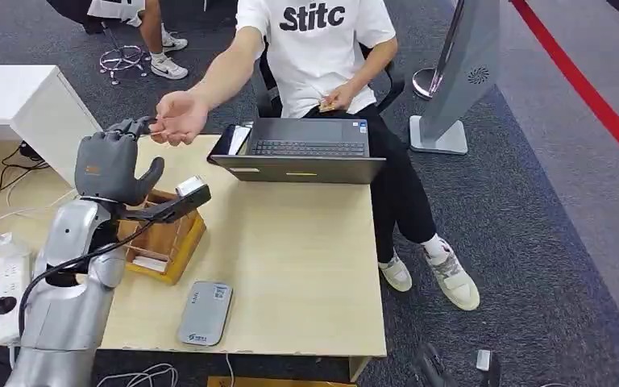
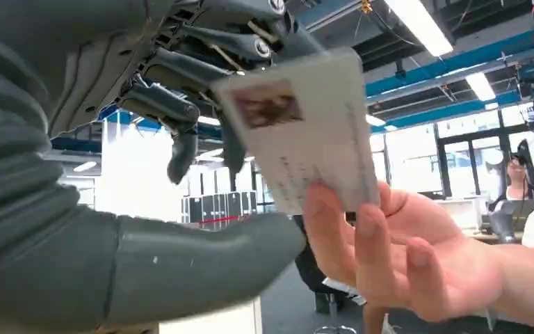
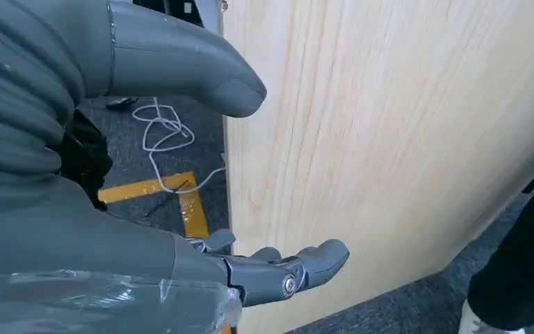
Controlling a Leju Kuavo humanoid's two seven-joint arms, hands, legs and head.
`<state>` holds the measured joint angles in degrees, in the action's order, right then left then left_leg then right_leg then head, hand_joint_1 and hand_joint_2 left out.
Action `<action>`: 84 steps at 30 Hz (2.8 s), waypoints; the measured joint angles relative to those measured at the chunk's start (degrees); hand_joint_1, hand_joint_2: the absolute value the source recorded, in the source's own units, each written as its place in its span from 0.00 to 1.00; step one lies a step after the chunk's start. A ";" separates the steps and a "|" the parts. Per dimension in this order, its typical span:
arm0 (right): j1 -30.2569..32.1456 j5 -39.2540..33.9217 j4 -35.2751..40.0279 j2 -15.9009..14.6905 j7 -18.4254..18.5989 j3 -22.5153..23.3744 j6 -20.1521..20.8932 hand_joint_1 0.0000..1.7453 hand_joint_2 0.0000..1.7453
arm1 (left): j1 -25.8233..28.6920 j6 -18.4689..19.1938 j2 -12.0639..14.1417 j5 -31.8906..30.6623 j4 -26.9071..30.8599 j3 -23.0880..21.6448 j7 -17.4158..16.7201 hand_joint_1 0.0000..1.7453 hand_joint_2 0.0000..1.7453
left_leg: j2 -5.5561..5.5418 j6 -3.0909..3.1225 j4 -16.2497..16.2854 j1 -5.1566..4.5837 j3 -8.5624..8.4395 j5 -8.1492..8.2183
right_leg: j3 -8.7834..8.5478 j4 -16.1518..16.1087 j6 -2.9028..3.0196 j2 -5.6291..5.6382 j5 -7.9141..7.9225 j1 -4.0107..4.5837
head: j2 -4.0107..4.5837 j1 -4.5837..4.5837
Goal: Pass the card to the sensor for recognition and then transmit it.
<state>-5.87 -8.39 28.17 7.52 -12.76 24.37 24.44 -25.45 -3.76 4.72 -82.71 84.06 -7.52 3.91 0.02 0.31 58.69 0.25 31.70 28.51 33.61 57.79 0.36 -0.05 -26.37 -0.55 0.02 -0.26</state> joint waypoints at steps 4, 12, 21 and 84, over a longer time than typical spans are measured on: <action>0.03 -0.04 0.02 0.00 0.00 0.02 0.09 0.00 1.00 | 1.22 -0.17 -0.41 0.31 0.11 0.17 0.00 0.00 1.00 | 0.00 0.00 0.00 0.00 0.02 0.00 | 0.00 0.00 0.00 0.00 0.00 0.00 | 0.00 0.00; 0.25 -0.13 0.04 0.00 0.09 0.07 0.17 0.00 1.00 | 4.36 -0.87 -0.87 0.81 2.25 1.01 0.39 0.00 1.00 | 0.00 0.00 0.00 0.01 0.02 0.00 | 0.02 0.00 0.00 0.00 0.00 0.00 | 0.00 0.00; 2.78 -1.09 1.38 0.39 -1.22 1.64 2.43 0.00 1.00 | 16.13 -1.70 2.95 3.00 8.13 1.62 4.48 0.00 1.00 | 0.05 -0.01 -0.05 0.01 0.04 0.08 | 0.03 0.00 0.02 0.09 -0.10 0.00 | 0.00 0.02; 4.12 -1.62 5.75 2.60 0.17 2.58 3.82 0.00 1.00 | 15.15 -2.54 5.22 -6.12 -14.06 18.82 -0.74 0.00 1.00 | 0.09 -0.13 -0.05 0.07 0.01 0.04 | 0.11 0.00 0.08 0.13 -0.05 0.04 | 0.00 0.04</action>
<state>-1.75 -10.01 33.92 10.12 -12.59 26.95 28.26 -10.31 -6.29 9.94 -88.83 70.01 11.30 3.17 0.11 0.18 58.64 0.32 31.71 28.55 33.72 57.80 0.44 0.08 -26.42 -0.51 0.02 -0.22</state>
